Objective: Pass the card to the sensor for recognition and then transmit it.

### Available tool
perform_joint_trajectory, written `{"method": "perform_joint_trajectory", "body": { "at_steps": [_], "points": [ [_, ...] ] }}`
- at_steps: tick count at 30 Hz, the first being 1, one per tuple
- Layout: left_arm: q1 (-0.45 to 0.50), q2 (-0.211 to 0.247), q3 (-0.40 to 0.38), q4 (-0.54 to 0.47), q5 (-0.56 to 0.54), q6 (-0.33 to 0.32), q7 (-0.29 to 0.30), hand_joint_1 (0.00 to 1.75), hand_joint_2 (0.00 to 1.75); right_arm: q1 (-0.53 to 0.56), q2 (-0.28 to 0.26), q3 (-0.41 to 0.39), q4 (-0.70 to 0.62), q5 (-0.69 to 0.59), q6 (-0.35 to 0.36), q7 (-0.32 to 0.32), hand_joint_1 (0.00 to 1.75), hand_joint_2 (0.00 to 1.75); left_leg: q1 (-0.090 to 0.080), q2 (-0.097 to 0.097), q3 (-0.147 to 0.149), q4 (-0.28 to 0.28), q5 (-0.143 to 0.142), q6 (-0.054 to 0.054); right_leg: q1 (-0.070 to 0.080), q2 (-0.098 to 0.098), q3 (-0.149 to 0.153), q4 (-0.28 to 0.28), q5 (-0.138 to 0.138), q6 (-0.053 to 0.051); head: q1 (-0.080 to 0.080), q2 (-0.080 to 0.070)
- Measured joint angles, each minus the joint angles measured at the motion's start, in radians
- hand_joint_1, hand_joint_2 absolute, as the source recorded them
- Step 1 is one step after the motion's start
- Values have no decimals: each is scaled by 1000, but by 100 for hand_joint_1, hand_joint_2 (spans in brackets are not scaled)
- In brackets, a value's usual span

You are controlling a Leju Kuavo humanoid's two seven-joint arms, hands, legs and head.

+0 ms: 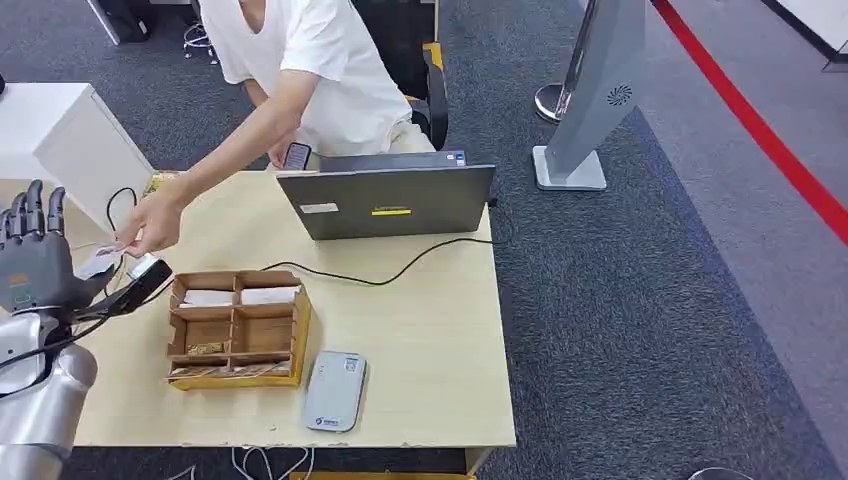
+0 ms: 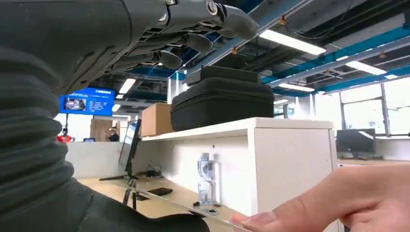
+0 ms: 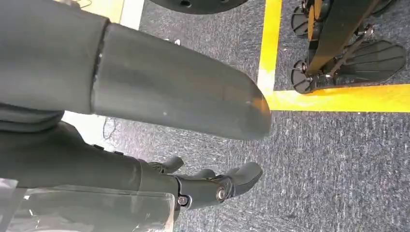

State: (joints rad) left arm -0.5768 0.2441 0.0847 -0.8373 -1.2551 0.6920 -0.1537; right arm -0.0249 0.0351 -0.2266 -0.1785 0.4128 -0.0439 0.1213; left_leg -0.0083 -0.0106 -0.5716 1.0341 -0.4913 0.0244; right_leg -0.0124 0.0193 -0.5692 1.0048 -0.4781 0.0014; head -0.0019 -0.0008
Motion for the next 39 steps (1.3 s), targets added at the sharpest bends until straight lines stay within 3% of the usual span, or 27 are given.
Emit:
{"method": "perform_joint_trajectory", "body": {
  "at_steps": [17, 31, 32, 39],
  "points": [
    [-17, 4, -53, 64, -69, 1, 53, 0, 175, 1, 0, 7, 0, 24, 11, 18, 0, 0, 0, 0, 0, 0, 0, 0, 0, 0, 0, 0, 0, 0, 0, 0],
    [-19, 3, -74, 81, -72, 2, 60, 0, 175, 1, 0, 11, 0, 27, 11, 14, 0, 0, 0, -1, 0, 0, 0, 0, 0, 0, 0, 0, 0, 0, 0, 0],
    [-19, 3, -75, 81, -73, 2, 60, 175, 175, 1, 0, 11, 0, 27, 11, 14, 0, 0, 0, -1, 0, 0, 0, 0, 0, 0, 0, 0, 0, 0, 0, 0],
    [-11, -5, -82, 88, -56, 0, 50, 175, 175, 1, 0, 12, 0, 40, 10, 24, 0, 0, 0, -1, -1, 0, 0, 0, 0, -1, 0, 0, 0, 0, 0, 0]
  ]
}}
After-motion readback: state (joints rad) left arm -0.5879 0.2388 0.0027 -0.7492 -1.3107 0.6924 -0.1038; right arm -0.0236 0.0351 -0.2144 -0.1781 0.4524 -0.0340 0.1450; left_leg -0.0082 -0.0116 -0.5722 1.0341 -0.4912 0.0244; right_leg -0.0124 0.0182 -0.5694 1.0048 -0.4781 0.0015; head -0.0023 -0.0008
